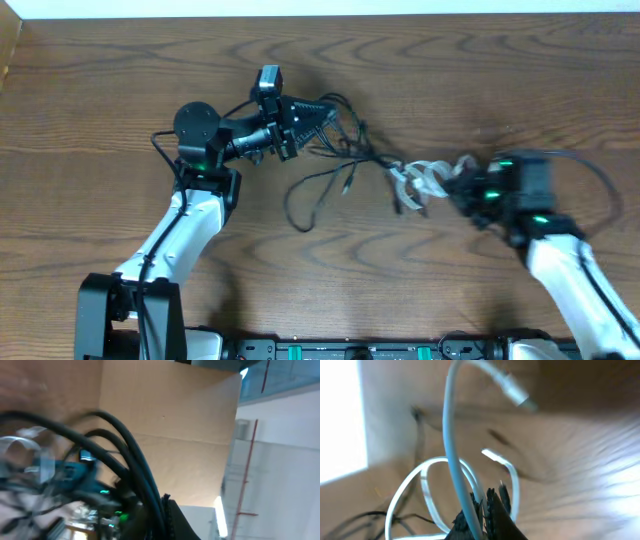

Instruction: Untangle cables

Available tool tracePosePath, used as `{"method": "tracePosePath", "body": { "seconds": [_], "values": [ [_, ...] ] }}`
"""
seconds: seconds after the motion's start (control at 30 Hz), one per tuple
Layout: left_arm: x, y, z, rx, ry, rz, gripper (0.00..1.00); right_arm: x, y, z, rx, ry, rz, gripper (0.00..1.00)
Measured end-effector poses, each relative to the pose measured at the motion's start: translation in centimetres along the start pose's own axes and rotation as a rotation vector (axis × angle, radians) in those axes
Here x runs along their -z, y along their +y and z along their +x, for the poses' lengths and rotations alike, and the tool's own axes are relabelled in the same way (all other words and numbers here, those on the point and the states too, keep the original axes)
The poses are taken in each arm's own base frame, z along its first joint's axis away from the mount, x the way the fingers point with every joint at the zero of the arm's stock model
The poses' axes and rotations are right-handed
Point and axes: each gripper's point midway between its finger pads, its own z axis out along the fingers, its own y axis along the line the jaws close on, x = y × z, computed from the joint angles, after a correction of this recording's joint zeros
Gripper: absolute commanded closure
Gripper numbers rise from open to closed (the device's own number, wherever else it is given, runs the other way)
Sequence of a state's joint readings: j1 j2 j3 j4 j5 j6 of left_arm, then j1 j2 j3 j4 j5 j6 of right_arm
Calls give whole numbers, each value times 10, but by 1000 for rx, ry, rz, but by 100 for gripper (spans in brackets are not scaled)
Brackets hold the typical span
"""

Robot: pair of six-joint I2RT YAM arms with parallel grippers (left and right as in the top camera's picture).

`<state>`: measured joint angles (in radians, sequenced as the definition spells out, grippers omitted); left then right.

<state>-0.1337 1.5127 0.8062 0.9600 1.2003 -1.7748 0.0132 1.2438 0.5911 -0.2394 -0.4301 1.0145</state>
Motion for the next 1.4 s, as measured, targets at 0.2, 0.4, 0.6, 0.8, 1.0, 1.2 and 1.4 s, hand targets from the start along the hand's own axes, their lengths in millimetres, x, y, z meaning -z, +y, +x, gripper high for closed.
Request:
{"method": "tracePosePath", "body": {
  "seconds": [0.2,0.4,0.6,0.8,1.0,1.2,1.4],
  "values": [
    [14,2,3,-170,54,-18,92,71,0,-71,-32,-273,-107,99],
    [37,3,1,-358,86,-27,92,123,-16,-111,-84,-487,-121,91],
    [43,4,3,-520,111,-24,92,138,-18,-117,-84,-535,-132,88],
    [42,9,3,-544,121,-30,92,135,-8,-107,-62,-474,-185,96],
    [28,31,14,-464,172,-62,43,133,15,-93,-1,-383,-296,96],
    [6,71,35,-314,227,-146,9,133,29,-80,35,-310,-366,87],
    [-7,121,55,-106,209,-331,8,133,31,-76,52,-287,-380,82]
  ]
}}
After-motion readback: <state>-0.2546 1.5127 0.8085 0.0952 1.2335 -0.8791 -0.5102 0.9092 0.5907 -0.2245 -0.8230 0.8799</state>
